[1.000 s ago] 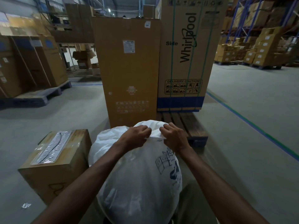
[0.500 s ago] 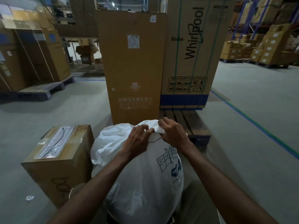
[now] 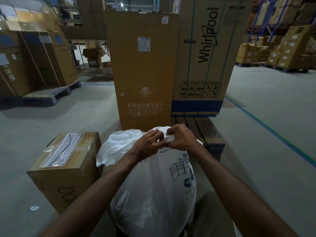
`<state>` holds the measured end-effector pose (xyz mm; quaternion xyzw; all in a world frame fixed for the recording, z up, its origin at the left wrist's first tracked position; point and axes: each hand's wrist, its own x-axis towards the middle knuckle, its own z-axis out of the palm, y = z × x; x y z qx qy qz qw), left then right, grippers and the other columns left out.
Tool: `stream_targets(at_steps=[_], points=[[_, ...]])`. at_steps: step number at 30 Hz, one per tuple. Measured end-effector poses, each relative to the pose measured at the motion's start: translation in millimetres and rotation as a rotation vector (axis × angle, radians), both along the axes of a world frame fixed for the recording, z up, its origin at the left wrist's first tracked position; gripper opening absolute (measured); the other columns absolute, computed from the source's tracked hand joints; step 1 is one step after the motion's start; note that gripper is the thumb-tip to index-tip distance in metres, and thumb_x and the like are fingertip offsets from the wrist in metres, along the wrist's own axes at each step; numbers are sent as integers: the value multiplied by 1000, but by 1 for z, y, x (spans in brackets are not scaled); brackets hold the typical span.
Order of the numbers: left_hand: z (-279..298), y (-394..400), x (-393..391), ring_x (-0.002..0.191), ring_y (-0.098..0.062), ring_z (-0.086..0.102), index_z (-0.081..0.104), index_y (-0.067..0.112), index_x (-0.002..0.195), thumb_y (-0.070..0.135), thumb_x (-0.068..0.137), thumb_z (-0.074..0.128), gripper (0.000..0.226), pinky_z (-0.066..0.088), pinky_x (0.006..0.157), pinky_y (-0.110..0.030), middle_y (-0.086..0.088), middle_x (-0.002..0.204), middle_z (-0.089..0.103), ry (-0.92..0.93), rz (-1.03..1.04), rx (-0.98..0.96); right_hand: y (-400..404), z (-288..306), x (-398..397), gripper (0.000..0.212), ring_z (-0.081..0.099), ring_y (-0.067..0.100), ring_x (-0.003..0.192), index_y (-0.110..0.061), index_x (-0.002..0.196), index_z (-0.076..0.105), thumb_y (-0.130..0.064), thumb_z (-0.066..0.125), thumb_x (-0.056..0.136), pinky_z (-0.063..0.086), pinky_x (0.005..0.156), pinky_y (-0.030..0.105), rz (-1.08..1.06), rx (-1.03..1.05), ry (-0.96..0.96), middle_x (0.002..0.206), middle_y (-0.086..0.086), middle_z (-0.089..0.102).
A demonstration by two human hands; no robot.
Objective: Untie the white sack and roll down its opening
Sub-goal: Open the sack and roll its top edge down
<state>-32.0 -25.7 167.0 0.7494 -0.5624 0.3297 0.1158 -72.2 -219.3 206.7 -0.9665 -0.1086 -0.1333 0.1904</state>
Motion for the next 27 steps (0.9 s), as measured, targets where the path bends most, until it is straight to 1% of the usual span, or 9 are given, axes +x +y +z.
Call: stream_targets(at_steps=[3, 5, 8, 11, 16, 19, 22, 24, 27], points=[[-4, 9, -2, 103, -20, 53, 52, 19, 122, 24, 70, 79, 59, 54, 77, -25, -8, 123, 51, 434, 54, -71, 0, -9, 0, 19, 60, 12, 63, -23, 72, 66, -26, 82, 62, 50, 57, 30, -61, -17, -100, 68, -9, 65], [-7, 16, 3, 115, -16, 51, 52, 20, 129, 33, 64, 81, 73, 52, 91, -24, -4, 133, 48, 570, 137, -117, 0, -19, -3, 19, 57, 18, 63, -22, 69, 58, -17, 74, 60, 47, 56, 30, -60, -41, -182, 67, -6, 61], [-3, 28, 17, 86, -13, 63, 64, 21, 99, 25, 64, 83, 40, 58, 75, -39, 4, 98, 66, 687, 188, -193, 3, -32, -6, 26, 50, 21, 57, -21, 65, 50, -7, 71, 58, 43, 49, 32, 24, -132, -347, 63, -5, 55], [-2, 28, 22, 58, -17, 52, 56, 21, 71, 9, 63, 79, 27, 54, 53, -44, 5, 69, 57, 510, 213, -86, 8, -44, -8, 25, 49, 20, 58, -20, 74, 56, -8, 74, 61, 40, 49, 30, 48, -325, -435, 68, -4, 59], [-15, 18, 15, 56, -21, 53, 64, 8, 73, -5, 64, 85, 26, 41, 44, -26, -7, 67, 58, 18, -1, 172, 19, -34, -1, 68, 55, 18, 96, -29, 114, 55, -58, 76, 57, 47, 86, 42, 11, -301, -93, 109, -5, 60], [-25, 24, 19, 64, -23, 58, 67, 6, 86, -1, 77, 79, 16, 48, 48, -31, -9, 77, 63, -137, -70, 158, 33, -33, 3, 50, 66, 17, 84, -27, 114, 64, -43, 77, 68, 54, 72, 33, 76, -256, -66, 99, -6, 70], [-30, 31, 13, 73, -22, 58, 56, 14, 104, 11, 74, 82, 40, 55, 58, -38, -6, 88, 63, 214, 82, -80, 41, -41, 4, 24, 66, 23, 70, -17, 92, 69, -24, 74, 70, 54, 63, 34, 54, -188, -168, 86, -1, 71], [-32, 42, 12, 87, -14, 57, 52, 22, 116, 30, 63, 86, 64, 54, 74, -28, 1, 103, 60, 522, 187, -229, 43, -55, 3, 21, 62, 24, 59, -15, 83, 63, -17, 76, 66, 49, 58, 32, 44, -188, -278, 77, 0, 67], [-41, 64, 19, 82, -12, 59, 56, 28, 105, 39, 62, 82, 51, 55, 72, -31, 8, 98, 63, 621, 315, -53, 51, -72, -2, 26, 58, 23, 56, -17, 80, 57, -8, 74, 62, 36, 57, 27, 14, -252, -392, 72, -2, 62]])
